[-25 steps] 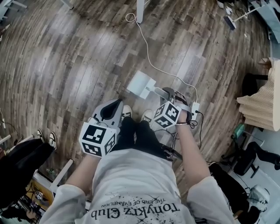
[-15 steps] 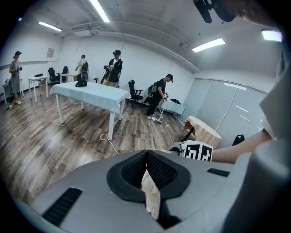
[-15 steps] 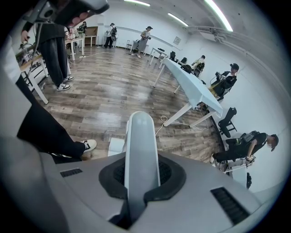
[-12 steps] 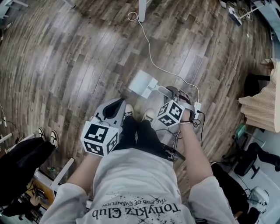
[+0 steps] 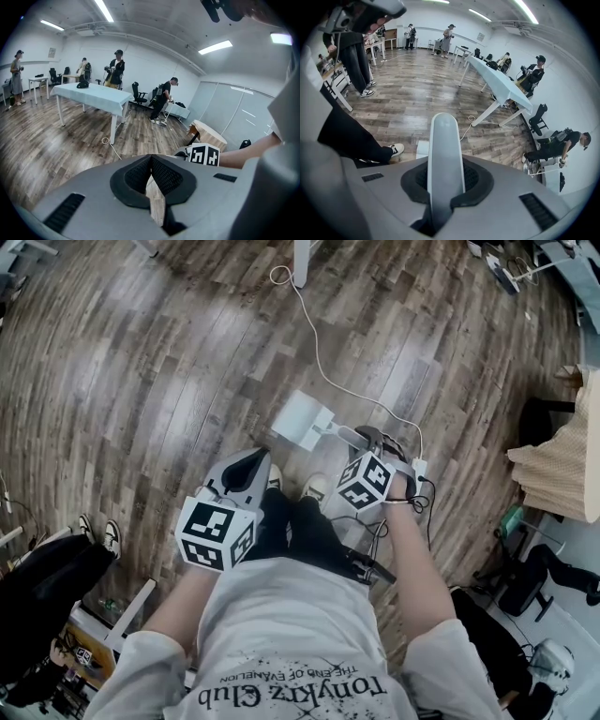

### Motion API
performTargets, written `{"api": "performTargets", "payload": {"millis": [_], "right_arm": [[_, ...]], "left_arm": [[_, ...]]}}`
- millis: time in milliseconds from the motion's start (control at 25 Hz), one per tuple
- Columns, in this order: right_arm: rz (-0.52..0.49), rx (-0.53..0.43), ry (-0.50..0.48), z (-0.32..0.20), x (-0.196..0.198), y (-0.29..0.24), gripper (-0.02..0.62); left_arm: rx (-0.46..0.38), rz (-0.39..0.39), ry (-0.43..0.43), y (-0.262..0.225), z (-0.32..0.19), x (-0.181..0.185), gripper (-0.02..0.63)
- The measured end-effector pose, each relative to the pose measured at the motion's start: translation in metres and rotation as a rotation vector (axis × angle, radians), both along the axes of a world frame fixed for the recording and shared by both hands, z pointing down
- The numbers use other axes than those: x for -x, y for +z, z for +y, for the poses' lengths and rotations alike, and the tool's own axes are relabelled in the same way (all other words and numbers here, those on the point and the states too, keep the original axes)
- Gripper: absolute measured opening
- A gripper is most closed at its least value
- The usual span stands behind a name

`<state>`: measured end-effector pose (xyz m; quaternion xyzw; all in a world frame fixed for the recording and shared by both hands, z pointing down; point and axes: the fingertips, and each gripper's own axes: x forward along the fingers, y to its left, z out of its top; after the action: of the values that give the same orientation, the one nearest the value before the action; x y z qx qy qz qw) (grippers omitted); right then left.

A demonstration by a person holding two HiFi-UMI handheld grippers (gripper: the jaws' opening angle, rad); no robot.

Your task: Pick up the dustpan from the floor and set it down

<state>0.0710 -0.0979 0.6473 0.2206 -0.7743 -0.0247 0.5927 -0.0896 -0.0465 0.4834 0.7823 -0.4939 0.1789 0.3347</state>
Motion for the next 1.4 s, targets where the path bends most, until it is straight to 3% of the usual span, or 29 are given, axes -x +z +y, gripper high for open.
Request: {"api": "performTargets", "payload": {"millis": [400, 800, 1400], "right_arm": [[-0.023, 0.084, -0.01, 0.006, 0.002, -0.002, 0.164], [-0.059, 0.11, 0.0, 0.016, 0.001, -0.013, 0.209], [-0.201, 0.01, 0.077, 0.021, 0.004, -0.077, 0.215]], "left_arm": [[-0.011, -0.001, -0.003, -0.003, -0.001, 0.002, 0.023], [-0.031, 0.0, 0.0, -0.011, 0.004, 0.001, 0.023], [-0.058, -0.007, 0.035, -0.027, 0.024, -0.008, 0.023]]}}
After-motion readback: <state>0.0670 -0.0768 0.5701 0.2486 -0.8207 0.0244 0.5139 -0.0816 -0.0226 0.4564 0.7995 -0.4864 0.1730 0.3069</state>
